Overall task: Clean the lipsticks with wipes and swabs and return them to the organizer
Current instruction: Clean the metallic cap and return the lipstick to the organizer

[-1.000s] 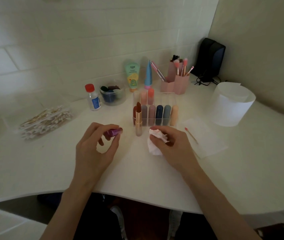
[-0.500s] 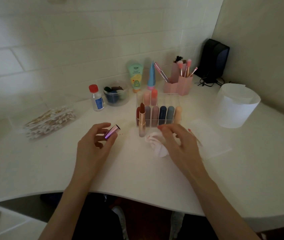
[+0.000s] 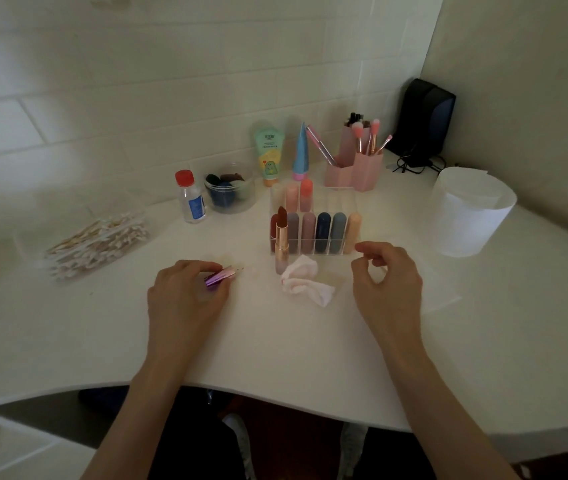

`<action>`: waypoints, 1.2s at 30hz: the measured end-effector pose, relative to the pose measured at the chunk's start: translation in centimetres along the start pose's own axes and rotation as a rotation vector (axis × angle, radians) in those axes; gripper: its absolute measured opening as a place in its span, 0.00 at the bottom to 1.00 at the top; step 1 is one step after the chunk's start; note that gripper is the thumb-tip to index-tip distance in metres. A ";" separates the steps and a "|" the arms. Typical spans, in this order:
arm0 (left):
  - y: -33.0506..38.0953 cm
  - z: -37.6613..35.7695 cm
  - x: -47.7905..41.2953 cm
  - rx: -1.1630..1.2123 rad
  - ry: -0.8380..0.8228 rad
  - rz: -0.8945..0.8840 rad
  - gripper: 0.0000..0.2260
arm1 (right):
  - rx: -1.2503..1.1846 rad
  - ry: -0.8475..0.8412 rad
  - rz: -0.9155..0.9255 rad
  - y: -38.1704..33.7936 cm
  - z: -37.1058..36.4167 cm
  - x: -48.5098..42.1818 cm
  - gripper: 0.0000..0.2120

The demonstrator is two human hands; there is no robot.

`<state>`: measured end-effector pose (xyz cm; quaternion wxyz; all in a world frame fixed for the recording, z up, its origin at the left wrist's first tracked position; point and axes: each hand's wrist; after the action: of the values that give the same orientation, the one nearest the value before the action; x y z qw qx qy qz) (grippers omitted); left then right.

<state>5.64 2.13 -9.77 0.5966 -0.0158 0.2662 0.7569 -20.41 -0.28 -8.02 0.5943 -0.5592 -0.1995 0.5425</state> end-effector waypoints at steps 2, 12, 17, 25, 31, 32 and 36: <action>0.1 -0.1 0.0 -0.029 0.005 -0.002 0.09 | 0.028 0.009 0.003 0.1 0.0 0.0 0.12; 4.6 0.0 0.7 0.143 0.090 -0.205 0.16 | 0.362 0.265 -0.038 2.1 2.3 -2.0 0.11; 6.7 -0.4 -0.3 0.163 -0.049 -0.154 0.18 | 0.465 0.167 -0.120 2.3 2.3 -1.7 0.06; 8.2 -1.4 -1.3 0.172 -0.195 -0.046 0.18 | 0.562 0.101 -0.122 2.9 2.1 -1.6 0.07; 7.6 -1.7 -0.8 0.250 -0.088 -0.078 0.11 | 0.194 0.130 -0.015 2.7 2.2 -2.0 0.03; 7.5 -1.5 -0.8 0.321 -0.064 -0.087 0.10 | 0.022 0.107 0.005 2.2 2.1 -2.0 0.02; 7.4 -0.1 -0.4 0.788 -0.098 -0.109 0.07 | -0.400 -0.147 0.144 -0.1 1.4 -1.4 0.03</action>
<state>-1.06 0.59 -6.85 0.6083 0.2361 0.5062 0.5639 -22.03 -0.85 -7.04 0.4152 -0.6377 -0.3052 0.5726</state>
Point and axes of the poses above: each hand's wrist, its own x-axis away from the middle knuckle, its own z-axis out of the back of the hand, y = z × x, and after that the axes turned 9 degrees about -x, right-handed
